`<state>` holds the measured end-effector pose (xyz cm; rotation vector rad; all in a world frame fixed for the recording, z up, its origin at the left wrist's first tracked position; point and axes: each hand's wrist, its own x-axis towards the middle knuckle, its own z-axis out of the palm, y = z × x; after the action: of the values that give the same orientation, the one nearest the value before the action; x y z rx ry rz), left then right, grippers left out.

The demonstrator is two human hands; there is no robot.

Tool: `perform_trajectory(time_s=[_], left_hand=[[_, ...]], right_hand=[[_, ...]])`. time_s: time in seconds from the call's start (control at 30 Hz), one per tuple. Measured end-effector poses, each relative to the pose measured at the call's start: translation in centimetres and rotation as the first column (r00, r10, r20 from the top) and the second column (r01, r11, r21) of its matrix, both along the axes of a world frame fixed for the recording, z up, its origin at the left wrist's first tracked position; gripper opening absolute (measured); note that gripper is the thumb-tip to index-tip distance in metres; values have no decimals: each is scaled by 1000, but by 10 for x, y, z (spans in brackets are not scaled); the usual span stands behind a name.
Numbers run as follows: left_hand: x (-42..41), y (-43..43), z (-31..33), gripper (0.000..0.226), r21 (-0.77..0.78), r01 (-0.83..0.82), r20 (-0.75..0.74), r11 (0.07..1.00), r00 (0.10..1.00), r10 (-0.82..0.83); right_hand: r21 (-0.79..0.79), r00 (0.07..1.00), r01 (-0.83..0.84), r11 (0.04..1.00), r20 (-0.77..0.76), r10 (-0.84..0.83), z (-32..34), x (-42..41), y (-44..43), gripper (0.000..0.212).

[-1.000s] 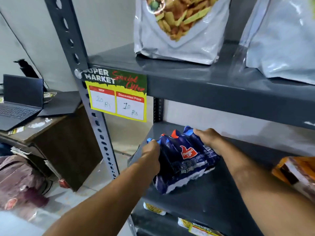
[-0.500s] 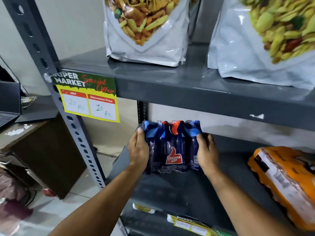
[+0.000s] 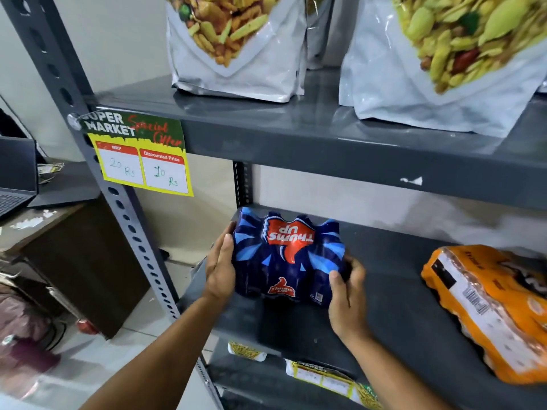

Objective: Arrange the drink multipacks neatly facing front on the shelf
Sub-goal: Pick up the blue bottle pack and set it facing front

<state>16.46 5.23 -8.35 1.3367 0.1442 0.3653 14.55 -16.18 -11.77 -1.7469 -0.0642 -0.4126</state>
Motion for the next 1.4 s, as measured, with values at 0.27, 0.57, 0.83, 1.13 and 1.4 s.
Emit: perform_trajectory(time_s=[0.27,0.57,0.83,1.13,1.4], left_hand=[[30,12,51,34,52,115,-256,992,962,-99],[-1,-4,60,32,44,-1,-275,999,961,13],[-80,-13,25,25,393,-116,-116,912,978,174],[-138,-51,-8,43,483,-49,-38,874,996,77],[-32,1,50,52,178,-191,-262,965,937,233]], right_hand=[[-159,950,120,980,304,-68,17,-21,7,45],[-273,948,138,952,316,-47,23,-5,-6,41],[-212,998,13,977,60,0,63,48,-1,35],[-336,915,-375,864,-282,287,96,88,45,58],[71,999,-36,997,-20,38,79,16,26,62]])
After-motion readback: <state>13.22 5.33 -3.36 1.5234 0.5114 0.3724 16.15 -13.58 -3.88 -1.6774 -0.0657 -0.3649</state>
